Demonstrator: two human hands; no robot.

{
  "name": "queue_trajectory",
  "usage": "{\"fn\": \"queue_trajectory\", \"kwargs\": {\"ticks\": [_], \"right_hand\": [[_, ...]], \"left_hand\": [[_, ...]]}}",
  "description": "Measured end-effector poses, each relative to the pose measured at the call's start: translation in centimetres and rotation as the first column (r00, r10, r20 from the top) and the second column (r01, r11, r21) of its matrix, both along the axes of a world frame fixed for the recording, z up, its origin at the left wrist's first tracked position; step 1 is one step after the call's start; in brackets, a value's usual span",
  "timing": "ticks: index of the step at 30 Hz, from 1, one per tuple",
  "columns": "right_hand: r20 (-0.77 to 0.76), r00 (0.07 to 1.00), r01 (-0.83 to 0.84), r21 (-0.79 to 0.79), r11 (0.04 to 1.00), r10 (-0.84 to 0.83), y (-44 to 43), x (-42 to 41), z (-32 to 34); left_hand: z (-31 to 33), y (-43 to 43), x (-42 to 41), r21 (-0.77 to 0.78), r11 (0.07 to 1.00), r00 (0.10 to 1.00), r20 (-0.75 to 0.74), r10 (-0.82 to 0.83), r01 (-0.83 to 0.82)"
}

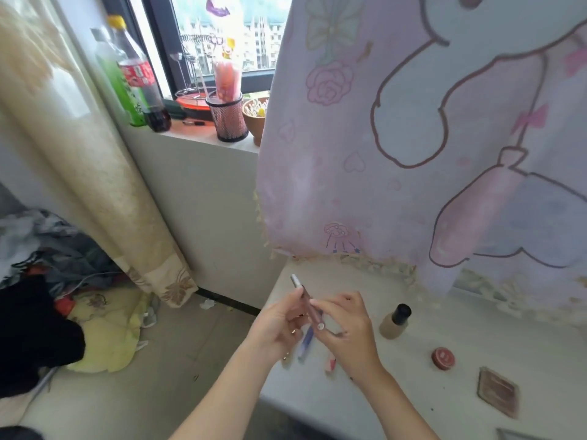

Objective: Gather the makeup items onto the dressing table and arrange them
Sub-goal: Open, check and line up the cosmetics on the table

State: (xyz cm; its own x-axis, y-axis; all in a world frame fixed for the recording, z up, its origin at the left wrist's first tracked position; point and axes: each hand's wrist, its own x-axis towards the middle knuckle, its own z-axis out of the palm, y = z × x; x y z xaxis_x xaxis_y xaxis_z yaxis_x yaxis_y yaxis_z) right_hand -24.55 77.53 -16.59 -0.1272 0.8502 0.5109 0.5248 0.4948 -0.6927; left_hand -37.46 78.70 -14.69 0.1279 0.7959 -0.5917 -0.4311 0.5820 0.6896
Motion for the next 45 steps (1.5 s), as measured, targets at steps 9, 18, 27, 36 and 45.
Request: {"fn": "queue_trajectory", "kwargs": {"ticks": [9,18,27,36,45], "right_hand": [[-0.116,0.979,0.107,-0.394,0.913,-0.165,-0.5,1.7,1.7],[-0.274,0.917,0.081,-0.581,0.810,-0.289,-2.5,0.7,3.3],[-0.255,0.933,0.036,-0.635,0.772,-0.253,-6.5,5.1,4.0],[-0.168,0.980,-0.034,-0.676,0.736,-0.108,-13.6,13.7,5.4],[-0.067,0.979,0.100,-0.664,0.741,-0.192,-18.8,18.3,4.3]], "left_hand": [[1.6,-1.1,-1.4,0.221,0.966,0.910,-0.414,-0.033,0.135],[-0.1,-3.3,-0.6,0.462,0.692,0.534,-0.835,0.131,0.554],[-0.6,-5.4,2.7,0.456,0.604,0.528,-0.847,0.067,0.654],[-0.9,-11.9,10.2,0.486,0.508,0.449,-0.870,0.203,0.711],[-1.3,-18.4,14.7,0.466,0.542,0.393,-0.884,0.253,0.699]]}}
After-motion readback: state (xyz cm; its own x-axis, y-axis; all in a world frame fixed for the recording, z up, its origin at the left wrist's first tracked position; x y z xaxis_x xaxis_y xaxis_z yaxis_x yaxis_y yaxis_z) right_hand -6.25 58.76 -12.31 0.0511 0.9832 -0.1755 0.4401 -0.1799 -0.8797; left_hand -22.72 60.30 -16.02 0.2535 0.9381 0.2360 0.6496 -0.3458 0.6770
